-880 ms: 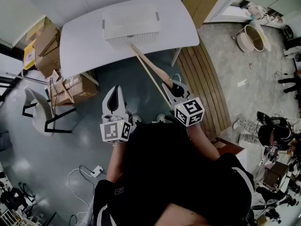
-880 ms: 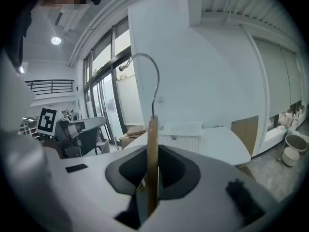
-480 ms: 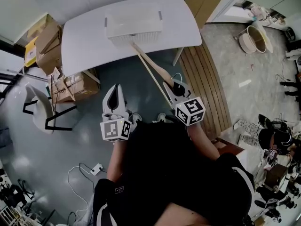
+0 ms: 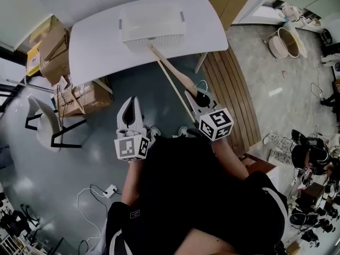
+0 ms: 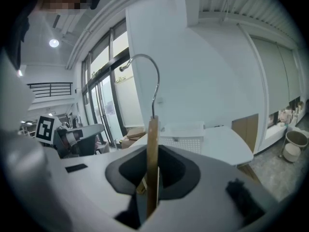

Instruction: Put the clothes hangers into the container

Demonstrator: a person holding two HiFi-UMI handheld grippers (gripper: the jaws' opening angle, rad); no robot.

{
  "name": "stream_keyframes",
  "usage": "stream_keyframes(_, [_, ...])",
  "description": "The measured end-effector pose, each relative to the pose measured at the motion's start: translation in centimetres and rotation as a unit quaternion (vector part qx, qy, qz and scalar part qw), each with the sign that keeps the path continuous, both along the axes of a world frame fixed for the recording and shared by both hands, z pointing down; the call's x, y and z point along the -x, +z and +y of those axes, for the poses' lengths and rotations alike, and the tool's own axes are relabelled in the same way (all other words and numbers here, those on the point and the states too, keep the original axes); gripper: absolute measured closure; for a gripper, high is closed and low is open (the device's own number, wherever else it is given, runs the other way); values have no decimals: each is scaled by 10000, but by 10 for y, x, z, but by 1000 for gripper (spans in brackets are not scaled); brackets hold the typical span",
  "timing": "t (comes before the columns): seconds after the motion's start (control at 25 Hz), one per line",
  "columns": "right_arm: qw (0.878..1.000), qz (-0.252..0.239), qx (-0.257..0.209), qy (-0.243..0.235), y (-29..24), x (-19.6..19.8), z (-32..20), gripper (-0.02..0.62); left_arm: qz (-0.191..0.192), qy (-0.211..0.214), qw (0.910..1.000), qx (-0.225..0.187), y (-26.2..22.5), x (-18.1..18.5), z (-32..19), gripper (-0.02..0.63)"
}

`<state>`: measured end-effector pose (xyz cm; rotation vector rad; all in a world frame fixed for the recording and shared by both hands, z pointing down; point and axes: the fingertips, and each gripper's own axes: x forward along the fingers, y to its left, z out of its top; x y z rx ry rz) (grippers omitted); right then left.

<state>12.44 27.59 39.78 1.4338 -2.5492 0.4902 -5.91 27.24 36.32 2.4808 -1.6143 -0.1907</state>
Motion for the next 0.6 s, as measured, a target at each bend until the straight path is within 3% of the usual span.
stream_keyframes(0.6, [9996, 163, -7, 250, -3, 37, 8, 532, 215, 174, 9996, 45, 4, 42, 7, 600])
